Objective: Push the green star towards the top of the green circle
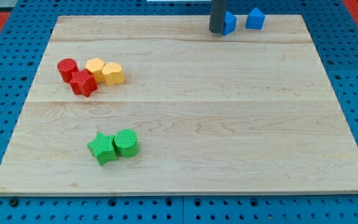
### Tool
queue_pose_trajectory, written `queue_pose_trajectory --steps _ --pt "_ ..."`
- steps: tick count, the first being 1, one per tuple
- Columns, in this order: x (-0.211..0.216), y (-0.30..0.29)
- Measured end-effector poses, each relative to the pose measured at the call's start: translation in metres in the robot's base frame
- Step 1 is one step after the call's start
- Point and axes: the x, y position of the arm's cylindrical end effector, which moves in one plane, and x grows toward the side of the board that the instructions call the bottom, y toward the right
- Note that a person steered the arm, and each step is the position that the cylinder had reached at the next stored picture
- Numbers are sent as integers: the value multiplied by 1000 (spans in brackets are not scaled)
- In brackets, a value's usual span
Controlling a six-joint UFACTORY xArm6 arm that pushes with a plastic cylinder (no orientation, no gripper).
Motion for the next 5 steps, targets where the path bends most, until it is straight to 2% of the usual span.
queue_pose_trajectory --steps 1,2,3,4,5 --pt "78 6" --pt "179 1" --pt "286 -28" --pt "377 -81" --pt "375 -171"
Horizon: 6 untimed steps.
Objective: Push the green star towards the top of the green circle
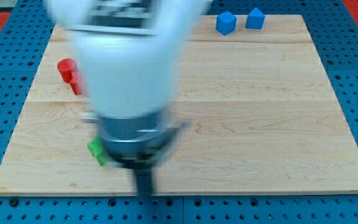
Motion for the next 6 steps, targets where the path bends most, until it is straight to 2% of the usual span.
queue_pose_trajectory --steps 1,2,3,6 --pt "-44 -87" --pt "-50 -107" --pt "-49 -77" --pt "-104 0"
